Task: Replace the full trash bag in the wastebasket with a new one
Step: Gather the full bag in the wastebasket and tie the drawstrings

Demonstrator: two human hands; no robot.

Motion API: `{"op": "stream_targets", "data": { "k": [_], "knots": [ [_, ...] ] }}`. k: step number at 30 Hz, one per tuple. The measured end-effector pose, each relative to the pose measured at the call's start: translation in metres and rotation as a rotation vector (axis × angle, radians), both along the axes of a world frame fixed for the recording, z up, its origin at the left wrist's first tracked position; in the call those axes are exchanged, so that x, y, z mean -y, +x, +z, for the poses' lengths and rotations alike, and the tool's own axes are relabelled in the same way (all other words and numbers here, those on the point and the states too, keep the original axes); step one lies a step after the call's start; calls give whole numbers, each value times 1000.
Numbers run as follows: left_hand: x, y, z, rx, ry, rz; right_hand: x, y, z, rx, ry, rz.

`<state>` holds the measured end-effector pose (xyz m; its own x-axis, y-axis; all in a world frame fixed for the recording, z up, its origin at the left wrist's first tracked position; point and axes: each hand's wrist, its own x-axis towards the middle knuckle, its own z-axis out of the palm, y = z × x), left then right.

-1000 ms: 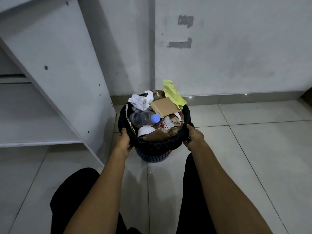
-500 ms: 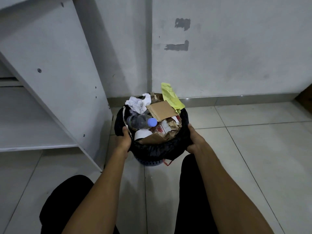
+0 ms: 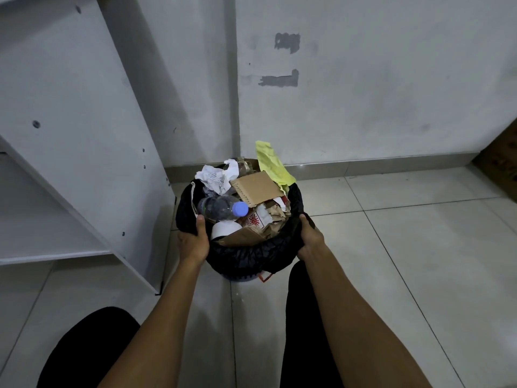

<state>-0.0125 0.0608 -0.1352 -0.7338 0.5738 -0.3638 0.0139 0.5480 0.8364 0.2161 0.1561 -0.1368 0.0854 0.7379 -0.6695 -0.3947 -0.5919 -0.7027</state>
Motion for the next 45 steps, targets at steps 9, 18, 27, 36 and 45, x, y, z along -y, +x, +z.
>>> {"op": "stream_targets", "data": {
  "k": [9,18,27,36,45],
  "knots": [
    [0,-3,-8,21,24,8,-10,18,16,14,79,-132],
    [1,-2,-9,0,55,-21,-39,-25,90,-223,371,108],
    [3,-3,-2,-111,142,-74,-4,-90,84,539,895,774],
    [-11,-26,-3,223,50,132,13,-102,52,1127,761,459],
    [-16,-31,10,112,-88,42,12,-89,70,1068,749,413]
  ]
}}
